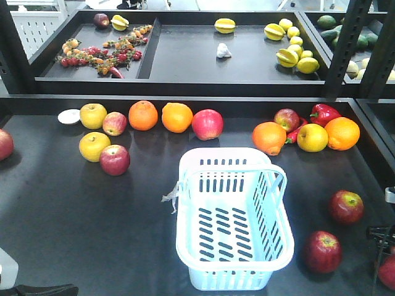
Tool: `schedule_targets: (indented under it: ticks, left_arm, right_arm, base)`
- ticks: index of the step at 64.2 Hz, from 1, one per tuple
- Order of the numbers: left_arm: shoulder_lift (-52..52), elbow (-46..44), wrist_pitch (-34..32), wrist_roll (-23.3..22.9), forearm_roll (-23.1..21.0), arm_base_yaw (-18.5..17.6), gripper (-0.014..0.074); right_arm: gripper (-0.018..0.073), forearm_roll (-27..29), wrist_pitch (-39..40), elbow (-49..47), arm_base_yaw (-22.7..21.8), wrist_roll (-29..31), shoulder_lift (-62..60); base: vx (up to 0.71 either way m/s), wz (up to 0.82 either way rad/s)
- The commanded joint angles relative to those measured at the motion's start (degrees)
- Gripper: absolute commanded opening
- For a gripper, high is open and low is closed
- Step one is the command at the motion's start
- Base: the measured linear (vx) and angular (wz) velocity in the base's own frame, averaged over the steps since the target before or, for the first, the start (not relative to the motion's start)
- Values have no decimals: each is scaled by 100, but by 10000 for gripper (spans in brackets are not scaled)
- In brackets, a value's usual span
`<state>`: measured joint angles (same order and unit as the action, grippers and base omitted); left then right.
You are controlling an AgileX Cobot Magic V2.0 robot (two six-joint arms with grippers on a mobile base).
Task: Pick three apples into basket with both arms
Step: 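Carry the apple with the right gripper over the basket and release it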
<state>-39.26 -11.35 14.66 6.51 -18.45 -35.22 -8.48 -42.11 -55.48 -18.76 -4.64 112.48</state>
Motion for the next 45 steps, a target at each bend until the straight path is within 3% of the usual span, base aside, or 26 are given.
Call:
schedule_targets:
  ticks: [1, 29, 39, 45]
  left_arm:
    - [12, -150, -340, -47, -89, -19, -8]
    - [12, -150, -340, -47, -89, -19, -8]
    - [12, -150, -340, -47, -89, -19, -8]
    - [12, -150, -340, -47, -89, -19, -8]
  right_arm:
    - [-13, 132, -51, 20, -9, 88, -123]
    - [-6, 329, -81, 20, -9, 393, -1396]
    - [-6, 848, -111, 20, -9, 805, -1955]
    - [-6, 1548, -194, 20, -9, 1325, -2357]
  base:
    - [0, 0]
    - [0, 0]
    - [0, 0]
    - [0, 0]
